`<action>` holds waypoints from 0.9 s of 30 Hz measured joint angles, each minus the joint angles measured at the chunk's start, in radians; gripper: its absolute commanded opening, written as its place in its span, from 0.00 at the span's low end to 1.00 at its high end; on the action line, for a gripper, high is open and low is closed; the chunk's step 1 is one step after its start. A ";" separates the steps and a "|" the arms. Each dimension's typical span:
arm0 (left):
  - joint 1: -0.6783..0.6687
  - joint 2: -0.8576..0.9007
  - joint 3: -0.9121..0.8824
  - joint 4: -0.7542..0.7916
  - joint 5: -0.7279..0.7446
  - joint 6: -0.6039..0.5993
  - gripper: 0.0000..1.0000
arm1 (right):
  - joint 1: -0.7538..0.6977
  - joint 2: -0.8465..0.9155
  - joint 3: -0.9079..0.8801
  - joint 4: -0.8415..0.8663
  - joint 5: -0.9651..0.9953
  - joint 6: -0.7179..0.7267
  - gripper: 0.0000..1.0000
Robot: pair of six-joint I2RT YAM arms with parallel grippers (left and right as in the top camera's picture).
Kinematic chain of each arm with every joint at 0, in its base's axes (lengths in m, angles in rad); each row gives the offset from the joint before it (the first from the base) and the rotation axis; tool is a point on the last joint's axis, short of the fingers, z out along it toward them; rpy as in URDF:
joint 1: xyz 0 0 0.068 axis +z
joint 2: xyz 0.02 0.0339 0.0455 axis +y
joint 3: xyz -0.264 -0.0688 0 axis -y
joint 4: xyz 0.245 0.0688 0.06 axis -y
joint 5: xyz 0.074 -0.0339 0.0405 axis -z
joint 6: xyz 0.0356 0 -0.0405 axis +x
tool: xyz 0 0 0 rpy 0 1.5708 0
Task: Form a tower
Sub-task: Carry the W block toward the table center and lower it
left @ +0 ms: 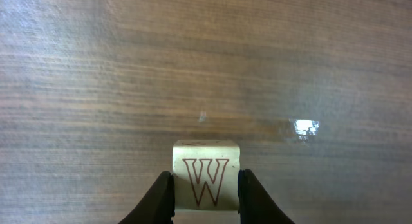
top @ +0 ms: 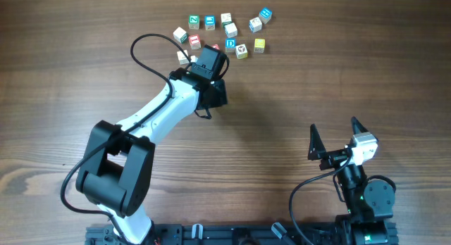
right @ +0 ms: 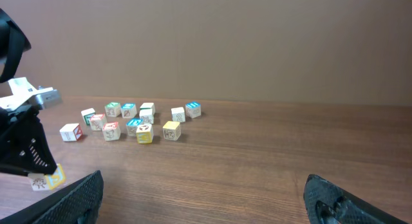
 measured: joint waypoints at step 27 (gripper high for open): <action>-0.064 0.077 -0.004 0.116 -0.056 0.077 0.41 | 0.000 0.000 0.000 0.000 0.000 0.000 1.00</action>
